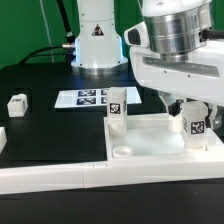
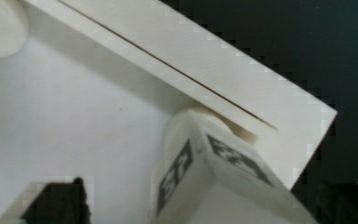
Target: Assemble square table
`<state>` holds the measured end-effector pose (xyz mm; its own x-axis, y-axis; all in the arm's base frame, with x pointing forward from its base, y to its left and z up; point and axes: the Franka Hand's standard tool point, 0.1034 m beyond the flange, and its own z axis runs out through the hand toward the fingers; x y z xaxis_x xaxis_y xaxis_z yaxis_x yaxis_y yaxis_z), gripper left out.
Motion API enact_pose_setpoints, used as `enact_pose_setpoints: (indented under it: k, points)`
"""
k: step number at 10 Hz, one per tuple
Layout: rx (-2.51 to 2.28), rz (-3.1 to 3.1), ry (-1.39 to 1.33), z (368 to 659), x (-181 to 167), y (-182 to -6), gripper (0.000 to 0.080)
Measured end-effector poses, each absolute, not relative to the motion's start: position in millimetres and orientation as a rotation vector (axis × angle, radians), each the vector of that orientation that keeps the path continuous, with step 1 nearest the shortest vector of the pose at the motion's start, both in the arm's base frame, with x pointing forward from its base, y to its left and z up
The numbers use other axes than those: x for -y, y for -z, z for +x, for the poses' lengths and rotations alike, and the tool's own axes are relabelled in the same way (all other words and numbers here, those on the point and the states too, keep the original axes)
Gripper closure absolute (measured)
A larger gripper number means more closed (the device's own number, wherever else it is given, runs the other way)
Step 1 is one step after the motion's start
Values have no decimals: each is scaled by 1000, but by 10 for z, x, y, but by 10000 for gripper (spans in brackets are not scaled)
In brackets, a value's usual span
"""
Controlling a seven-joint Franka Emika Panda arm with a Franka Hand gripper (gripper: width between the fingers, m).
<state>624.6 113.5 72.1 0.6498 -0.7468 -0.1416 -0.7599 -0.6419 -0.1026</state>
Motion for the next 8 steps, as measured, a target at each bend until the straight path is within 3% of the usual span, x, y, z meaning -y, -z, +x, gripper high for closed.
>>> enact_pose_setpoints:
  k: [2, 5, 6, 7, 8]
  points:
    - [-697, -2957, -16, 6282, -1207, -739, 151]
    - [-603, -2971, 14, 6297, -1212, -734, 161]
    - [-600, -2972, 14, 6297, -1210, -732, 327]
    - [-642, -2961, 10, 6295, -1215, -730, 327]
    - [-758, -2934, 2, 6291, -1219, -727, 462]
